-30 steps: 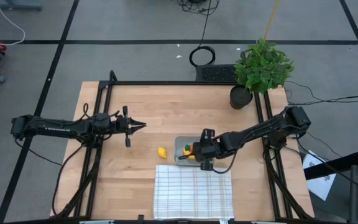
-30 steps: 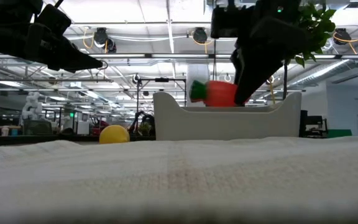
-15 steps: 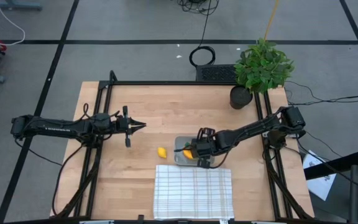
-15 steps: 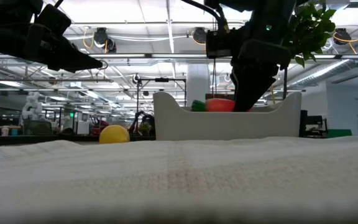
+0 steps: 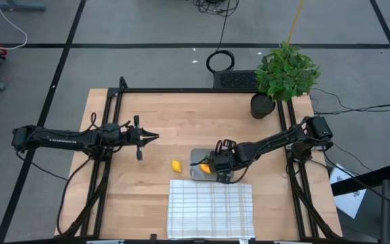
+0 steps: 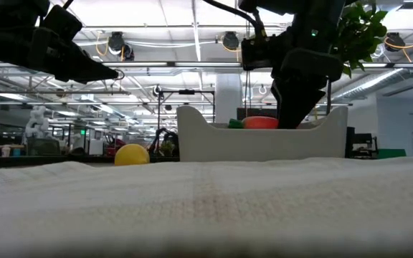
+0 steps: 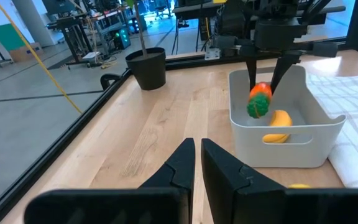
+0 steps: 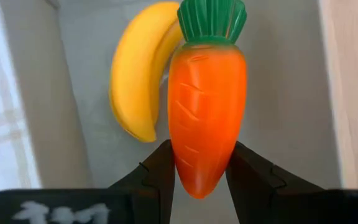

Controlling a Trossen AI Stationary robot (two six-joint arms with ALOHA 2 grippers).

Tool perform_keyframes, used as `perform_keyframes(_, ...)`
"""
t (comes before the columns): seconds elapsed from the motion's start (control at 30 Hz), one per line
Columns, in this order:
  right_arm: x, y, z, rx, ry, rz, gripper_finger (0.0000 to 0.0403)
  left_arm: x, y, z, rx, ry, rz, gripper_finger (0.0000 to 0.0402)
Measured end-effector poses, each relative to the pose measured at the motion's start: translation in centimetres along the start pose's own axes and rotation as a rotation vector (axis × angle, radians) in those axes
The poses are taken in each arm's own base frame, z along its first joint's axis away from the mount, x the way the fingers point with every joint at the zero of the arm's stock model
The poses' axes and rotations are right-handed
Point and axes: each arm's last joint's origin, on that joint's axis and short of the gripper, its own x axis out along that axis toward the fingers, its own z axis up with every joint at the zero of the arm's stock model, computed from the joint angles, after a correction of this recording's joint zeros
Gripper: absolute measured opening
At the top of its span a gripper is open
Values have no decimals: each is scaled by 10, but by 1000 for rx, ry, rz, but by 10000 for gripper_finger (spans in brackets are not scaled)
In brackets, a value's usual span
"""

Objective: Pick and placing Produce into tupperware
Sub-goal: Put the orange carrot into the gray bin

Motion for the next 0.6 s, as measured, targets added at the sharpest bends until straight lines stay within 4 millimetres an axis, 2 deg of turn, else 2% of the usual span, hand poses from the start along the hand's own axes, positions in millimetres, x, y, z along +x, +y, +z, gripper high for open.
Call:
perform_keyframes(0.33, 1, 5, -2, -16, -5, 7, 109, 0, 0, 0, 0, 0, 0, 33)
perform_keyframes(0.6, 15, 3, -11, 20, -12, 8, 109, 0, 0, 0, 0, 1, 0, 33)
